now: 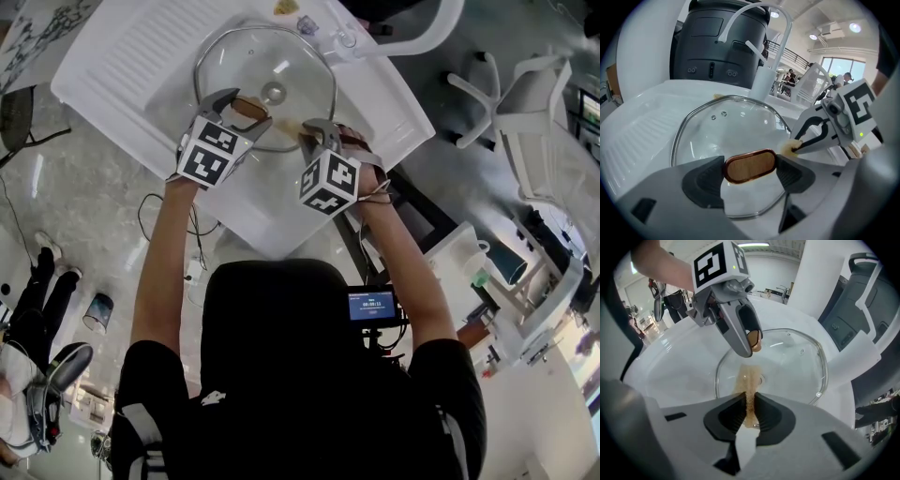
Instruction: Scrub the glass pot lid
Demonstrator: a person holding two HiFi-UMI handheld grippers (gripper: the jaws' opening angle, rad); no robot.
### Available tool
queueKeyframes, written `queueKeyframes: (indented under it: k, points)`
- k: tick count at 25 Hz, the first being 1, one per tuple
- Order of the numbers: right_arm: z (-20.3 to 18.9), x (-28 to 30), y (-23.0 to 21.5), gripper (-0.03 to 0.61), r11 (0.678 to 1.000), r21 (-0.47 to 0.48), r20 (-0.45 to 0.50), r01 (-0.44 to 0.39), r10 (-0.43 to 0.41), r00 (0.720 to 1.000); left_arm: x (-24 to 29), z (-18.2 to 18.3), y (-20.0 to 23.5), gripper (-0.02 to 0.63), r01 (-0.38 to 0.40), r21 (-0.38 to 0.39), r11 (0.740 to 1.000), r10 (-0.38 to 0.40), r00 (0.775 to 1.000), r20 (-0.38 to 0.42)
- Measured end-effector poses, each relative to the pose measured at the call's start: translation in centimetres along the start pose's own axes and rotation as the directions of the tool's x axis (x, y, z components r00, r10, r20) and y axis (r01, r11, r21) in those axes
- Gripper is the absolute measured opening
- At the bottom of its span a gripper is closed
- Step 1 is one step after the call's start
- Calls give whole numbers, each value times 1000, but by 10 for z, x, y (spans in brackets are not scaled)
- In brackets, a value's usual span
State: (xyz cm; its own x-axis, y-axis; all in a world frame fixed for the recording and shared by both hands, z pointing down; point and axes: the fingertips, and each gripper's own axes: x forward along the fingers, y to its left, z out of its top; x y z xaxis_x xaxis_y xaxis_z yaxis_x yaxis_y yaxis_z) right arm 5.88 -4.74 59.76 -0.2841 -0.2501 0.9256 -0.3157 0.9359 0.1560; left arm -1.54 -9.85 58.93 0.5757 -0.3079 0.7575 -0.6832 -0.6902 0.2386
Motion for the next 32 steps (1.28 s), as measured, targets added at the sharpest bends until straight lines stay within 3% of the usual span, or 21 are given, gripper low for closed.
queueKeyframes:
  k: [12,32]
  points:
    - [-2,1,1,32,1000,-8,-1,-2,2,1000,0,-1,1,318,-5,-2,1000,5,1000,-6]
    - [14,-12,-46,32,997,17,39,77,-77,996,1,-2,2,318,-14,0,1000,14,1000,-1]
